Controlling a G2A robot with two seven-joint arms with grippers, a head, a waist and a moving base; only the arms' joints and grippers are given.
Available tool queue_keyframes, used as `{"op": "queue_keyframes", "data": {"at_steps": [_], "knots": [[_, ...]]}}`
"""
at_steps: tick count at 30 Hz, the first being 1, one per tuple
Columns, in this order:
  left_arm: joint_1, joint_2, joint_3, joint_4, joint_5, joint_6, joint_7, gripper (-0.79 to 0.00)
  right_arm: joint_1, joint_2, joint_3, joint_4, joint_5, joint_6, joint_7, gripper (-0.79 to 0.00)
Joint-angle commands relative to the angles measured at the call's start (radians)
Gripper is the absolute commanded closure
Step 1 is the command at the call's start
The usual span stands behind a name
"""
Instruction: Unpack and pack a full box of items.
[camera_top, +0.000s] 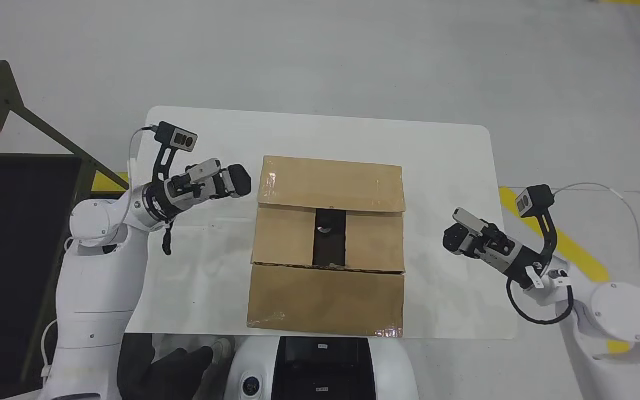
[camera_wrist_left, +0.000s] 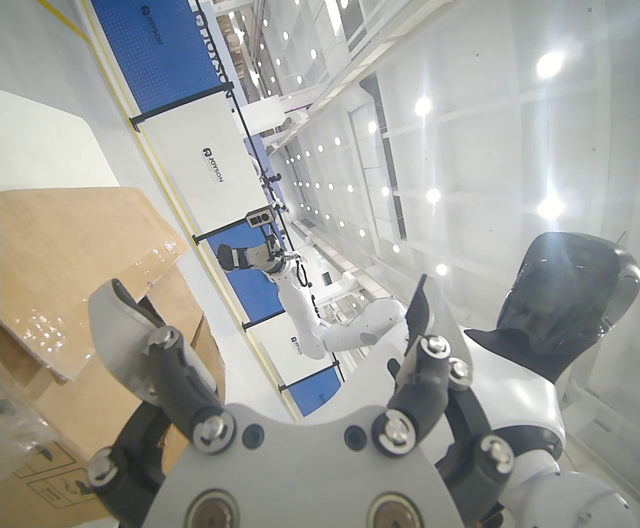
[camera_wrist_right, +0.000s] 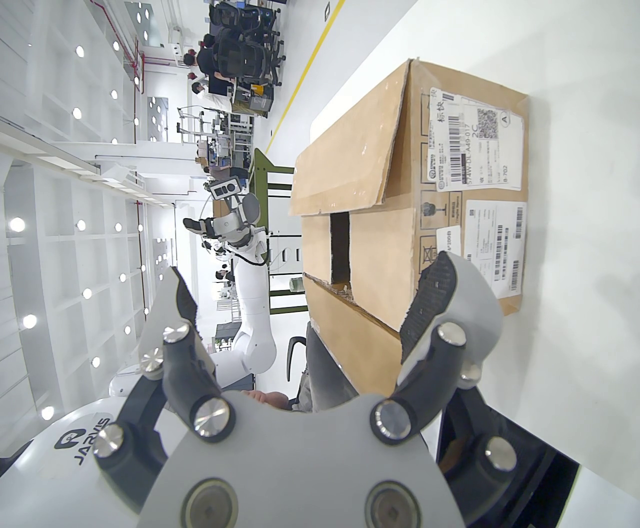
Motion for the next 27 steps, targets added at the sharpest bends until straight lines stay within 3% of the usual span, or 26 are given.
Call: {"op": "queue_keyframes", "data": {"at_steps": [1,6,12,21,27], "knots": [[0.005,0.001,-0.008,-0.008,-0.014,0.018,0.021,-0.785,0.0,0.0,0.0,0.0,0.0,0.0,0.0,-0.785],[0.033,0.006,-0.008,-0.034,-0.038,0.048,-0.029,-0.785,0.0,0.0,0.0,0.0,0.0,0.0,0.0,-0.785],[0.069,0.006,0.049,-0.072,-0.062,0.049,-0.11,-0.785,0.0,0.0,0.0,0.0,0.0,0.0,0.0,-0.785],[0.105,0.005,0.12,-0.092,-0.027,0.052,-0.112,-0.785,0.0,0.0,0.0,0.0,0.0,0.0,0.0,-0.785],[0.11,0.01,0.134,-0.046,0.019,0.068,-0.118,-0.785,0.0,0.0,0.0,0.0,0.0,0.0,0.0,-0.785]]}}
